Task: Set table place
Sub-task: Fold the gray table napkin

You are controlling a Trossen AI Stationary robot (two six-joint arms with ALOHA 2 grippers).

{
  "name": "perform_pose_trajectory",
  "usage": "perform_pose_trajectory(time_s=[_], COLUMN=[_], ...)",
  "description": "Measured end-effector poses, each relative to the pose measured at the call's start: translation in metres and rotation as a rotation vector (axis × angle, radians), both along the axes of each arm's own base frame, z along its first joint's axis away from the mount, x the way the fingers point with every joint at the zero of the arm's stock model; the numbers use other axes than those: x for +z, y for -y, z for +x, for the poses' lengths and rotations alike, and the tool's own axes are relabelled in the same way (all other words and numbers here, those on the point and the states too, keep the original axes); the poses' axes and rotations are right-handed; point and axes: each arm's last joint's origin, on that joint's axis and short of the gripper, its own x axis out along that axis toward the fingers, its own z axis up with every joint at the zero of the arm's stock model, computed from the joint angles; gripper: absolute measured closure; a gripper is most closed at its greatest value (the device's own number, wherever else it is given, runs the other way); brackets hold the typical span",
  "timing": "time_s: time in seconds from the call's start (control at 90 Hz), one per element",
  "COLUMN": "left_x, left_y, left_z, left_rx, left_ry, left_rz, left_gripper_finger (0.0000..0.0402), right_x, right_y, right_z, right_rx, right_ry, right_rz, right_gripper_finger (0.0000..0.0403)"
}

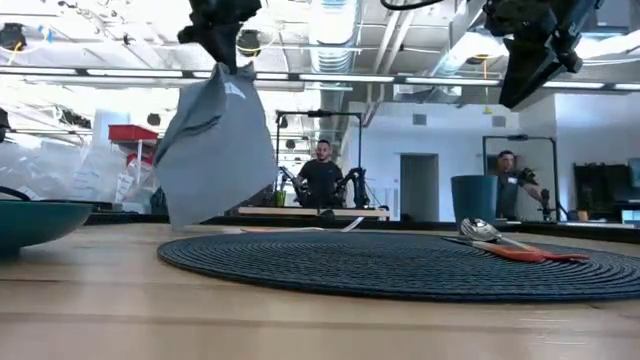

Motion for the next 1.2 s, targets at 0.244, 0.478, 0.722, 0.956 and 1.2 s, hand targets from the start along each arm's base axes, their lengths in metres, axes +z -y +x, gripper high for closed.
perform_pose_trajectory(time_s=[0.244,0.478,0.722,0.956,1.2], left_x=[0.009,0.012,0.008,-0.037,-0.113], left_y=[0.001,0.003,0.002,-0.039,-0.075], left_z=[-0.003,-0.002,-0.003,-0.026,-0.044], left_rx=[-0.015,-0.044,-0.075,-0.030,-0.026], left_ry=[0.007,0.058,0.021,-0.211,-0.233], left_rz=[0.008,-0.018,-0.022,-0.074,-0.197], left_gripper_finger=[0.0402,0.0402,0.0402,0.0401,0.0401], right_x=[0.000,0.000,0.000,0.000,0.000], right_y=[0.000,0.000,0.001,0.007,0.012], right_z=[0.000,0.000,0.000,0.000,0.000], right_rx=[0.000,0.000,-0.007,-0.040,-0.077], right_ry=[0.000,0.000,0.001,0.002,0.009], right_rz=[0.001,0.003,0.004,0.005,0.010], right_gripper_finger=[0.0330,0.0330,0.0330,0.0330,0.0330])
